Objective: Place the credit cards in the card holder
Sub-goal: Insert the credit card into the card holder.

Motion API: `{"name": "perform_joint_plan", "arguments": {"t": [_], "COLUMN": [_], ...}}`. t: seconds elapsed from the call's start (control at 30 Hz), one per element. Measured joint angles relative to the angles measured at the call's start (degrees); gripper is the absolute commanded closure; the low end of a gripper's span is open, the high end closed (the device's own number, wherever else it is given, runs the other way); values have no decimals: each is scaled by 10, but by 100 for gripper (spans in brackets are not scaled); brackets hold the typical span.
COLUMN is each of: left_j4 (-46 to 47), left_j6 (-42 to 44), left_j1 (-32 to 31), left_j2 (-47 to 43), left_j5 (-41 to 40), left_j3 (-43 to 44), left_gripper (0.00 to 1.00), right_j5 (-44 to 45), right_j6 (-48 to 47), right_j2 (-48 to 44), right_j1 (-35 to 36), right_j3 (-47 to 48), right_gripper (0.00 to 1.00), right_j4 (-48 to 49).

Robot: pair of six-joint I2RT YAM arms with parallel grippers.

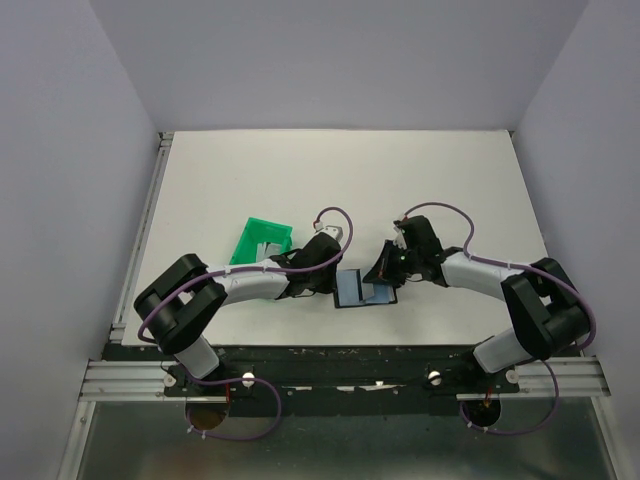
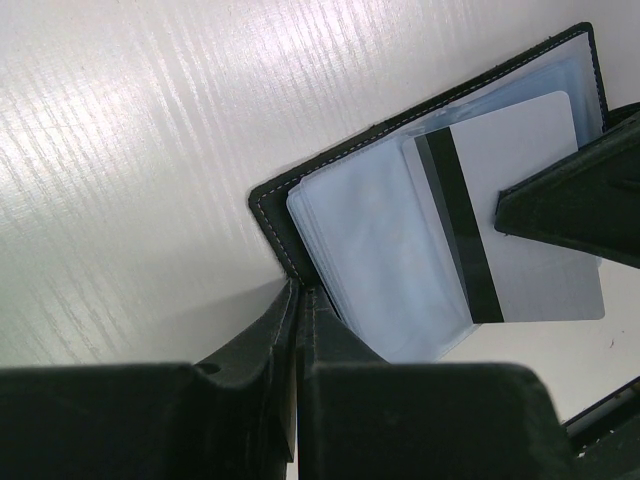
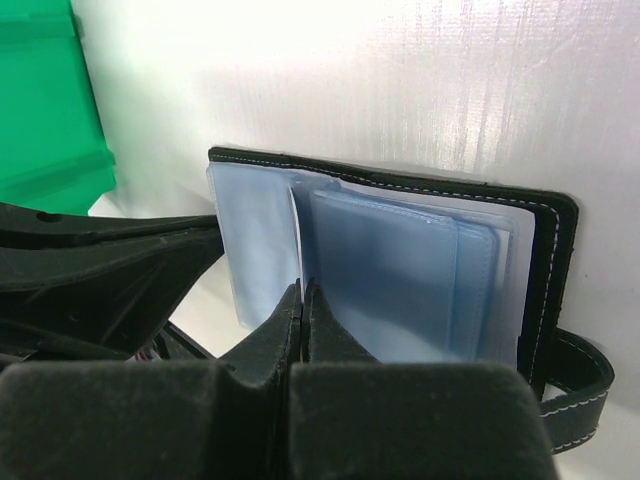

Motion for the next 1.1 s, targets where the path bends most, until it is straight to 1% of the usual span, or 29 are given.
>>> {"name": "perform_joint_plan", "arguments": {"t": [0.43,0.8,0.87,1.0,1.1], "left_j4": [0,0,0,-1,-1], "left_j6": [0,0,0,0,1], "left_j1": [0,0,1,1,1], "left_j2": [0,1,1,1,1], "left_j5": [0,0,0,0,0], "left_j3": [0,0,0,0,0], "left_gripper": [88,89,88,88,89], "right_j5": [8,-21,-22,-21,-10], "right_j6": [8,33,41,48,44], "right_j2": [1,39,47,52,49], "right_j1": [7,32,40,52,56], "right_j3": [0,0,0,1,6], "right_gripper": [99,99,96,82,71], "right_j4": [2,70,84,94,78]}}
